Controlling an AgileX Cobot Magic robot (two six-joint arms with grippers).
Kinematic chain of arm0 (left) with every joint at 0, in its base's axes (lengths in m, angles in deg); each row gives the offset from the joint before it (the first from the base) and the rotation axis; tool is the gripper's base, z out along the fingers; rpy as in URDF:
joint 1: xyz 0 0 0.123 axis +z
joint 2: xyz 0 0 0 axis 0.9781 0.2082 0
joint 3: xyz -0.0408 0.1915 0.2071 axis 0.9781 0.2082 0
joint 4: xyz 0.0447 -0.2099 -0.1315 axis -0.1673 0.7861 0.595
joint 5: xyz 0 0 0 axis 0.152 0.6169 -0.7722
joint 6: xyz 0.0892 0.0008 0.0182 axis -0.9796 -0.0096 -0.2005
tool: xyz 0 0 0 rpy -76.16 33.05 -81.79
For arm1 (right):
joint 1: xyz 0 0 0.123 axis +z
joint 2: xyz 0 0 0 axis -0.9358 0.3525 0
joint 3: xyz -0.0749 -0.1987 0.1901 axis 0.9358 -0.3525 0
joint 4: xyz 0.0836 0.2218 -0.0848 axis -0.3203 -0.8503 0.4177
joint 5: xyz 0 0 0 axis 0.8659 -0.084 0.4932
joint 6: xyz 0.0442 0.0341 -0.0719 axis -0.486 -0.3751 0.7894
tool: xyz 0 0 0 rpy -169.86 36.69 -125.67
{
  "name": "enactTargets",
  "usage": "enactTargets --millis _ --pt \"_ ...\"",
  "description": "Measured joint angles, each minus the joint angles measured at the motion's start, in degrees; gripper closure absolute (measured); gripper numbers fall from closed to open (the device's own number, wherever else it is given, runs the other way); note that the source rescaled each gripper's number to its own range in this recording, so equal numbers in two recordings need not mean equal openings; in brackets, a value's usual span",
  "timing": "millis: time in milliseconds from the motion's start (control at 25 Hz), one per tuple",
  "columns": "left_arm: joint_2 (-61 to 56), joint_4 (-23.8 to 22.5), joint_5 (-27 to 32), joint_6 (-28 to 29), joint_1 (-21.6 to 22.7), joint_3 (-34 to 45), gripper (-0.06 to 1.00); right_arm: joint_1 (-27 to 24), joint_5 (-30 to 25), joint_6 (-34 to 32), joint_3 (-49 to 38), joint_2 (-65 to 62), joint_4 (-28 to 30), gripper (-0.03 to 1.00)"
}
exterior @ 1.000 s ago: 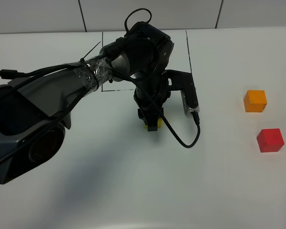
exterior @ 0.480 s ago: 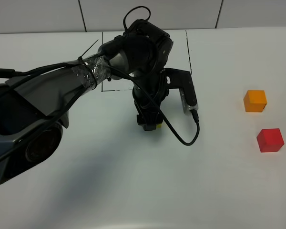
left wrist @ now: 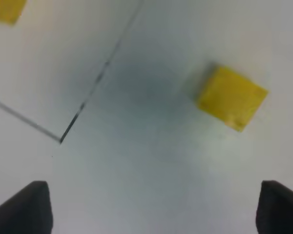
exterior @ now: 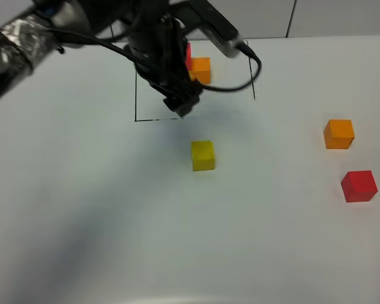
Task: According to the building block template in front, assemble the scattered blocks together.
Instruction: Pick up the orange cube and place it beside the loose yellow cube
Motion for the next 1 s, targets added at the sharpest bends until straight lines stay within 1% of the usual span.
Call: enactTargets --millis 120,240,400,480,560,720,880,1000 --pt "-6.8 -1.5 0.0 4.4 5.9 7.4 0.23 0.0 0.0 0.0 0.0 0.0 0.0 0.22" --pt "-15.5 -2.1 -0.6 8.7 13.9 17.6 0.25 0.0 0.0 0.0 0.0 0.0 0.0 0.22" --pt "-28.8 -2.1 -6.9 14.0 24.8 30.1 0.25 0.0 0.0 0.0 0.0 0.0 0.0 0.22" --pt "-35.6 -1.7 -9.0 14.9 28.2 35.6 0.25 0.0 0.0 0.0 0.0 0.0 0.0 0.22" --pt "-43.1 -1.1 -10.1 15.2 29.5 39.6 0.25 0.0 0.0 0.0 0.0 0.0 0.0 0.22" --pt "-55.5 0.1 -10.1 16.2 29.6 46.1 0.25 0.0 0.0 0.0 0.0 0.0 0.0 0.22" --pt "-66.9 0.2 -9.2 17.7 29.6 52.5 0.26 0.0 0.0 0.0 0.0 0.0 0.0 0.22" --pt "-75.6 1.7 -9.2 17.8 29.6 57.1 0.26 0.0 0.0 0.0 0.0 0.0 0.0 0.22"
